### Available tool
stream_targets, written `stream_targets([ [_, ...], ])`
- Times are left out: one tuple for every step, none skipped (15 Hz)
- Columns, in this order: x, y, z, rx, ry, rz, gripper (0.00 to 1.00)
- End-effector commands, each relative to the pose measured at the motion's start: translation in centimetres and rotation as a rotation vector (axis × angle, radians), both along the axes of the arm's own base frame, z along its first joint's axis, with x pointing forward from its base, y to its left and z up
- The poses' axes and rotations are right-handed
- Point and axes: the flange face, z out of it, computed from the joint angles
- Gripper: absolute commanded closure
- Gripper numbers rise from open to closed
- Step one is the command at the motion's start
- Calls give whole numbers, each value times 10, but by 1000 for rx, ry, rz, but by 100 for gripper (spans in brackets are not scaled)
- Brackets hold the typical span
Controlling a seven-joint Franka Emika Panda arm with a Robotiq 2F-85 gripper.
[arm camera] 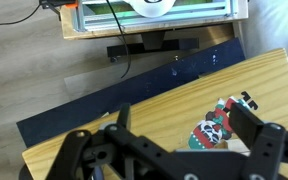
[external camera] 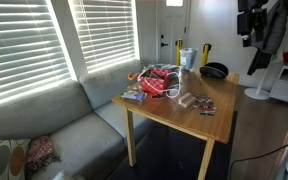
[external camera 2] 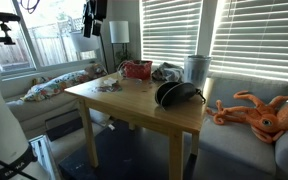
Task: Move the wooden blocks from the table to the case
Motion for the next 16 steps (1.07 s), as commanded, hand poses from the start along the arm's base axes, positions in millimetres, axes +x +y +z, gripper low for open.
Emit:
stream_targets([
  [0, 0, 1, 0, 1, 0, 0],
  [0, 0, 1, 0, 1, 0, 0],
  [0, 0, 1, 0, 1, 0, 0],
  [0, 0, 1, 0, 1, 0, 0],
  [0, 0, 1, 0, 1, 0, 0],
  [0, 0, 1, 0, 1, 0, 0],
  [0, 0, 1, 0, 1, 0, 0],
  [0, 0, 1, 0, 1, 0, 0],
  [0, 0, 1, 0, 1, 0, 0],
  [0, 0, 1, 0, 1, 0, 0],
  [0, 13, 1, 14, -5, 108, 0],
  [-2, 22, 1, 11, -9, 175, 0],
  [-5, 34, -1, 10, 0, 225, 0],
  [-8, 43, -2, 13, 4, 279, 0],
  [-11, 54, -5, 10, 8, 333, 0],
  [-14, 64, -9, 1, 17, 387, 0],
])
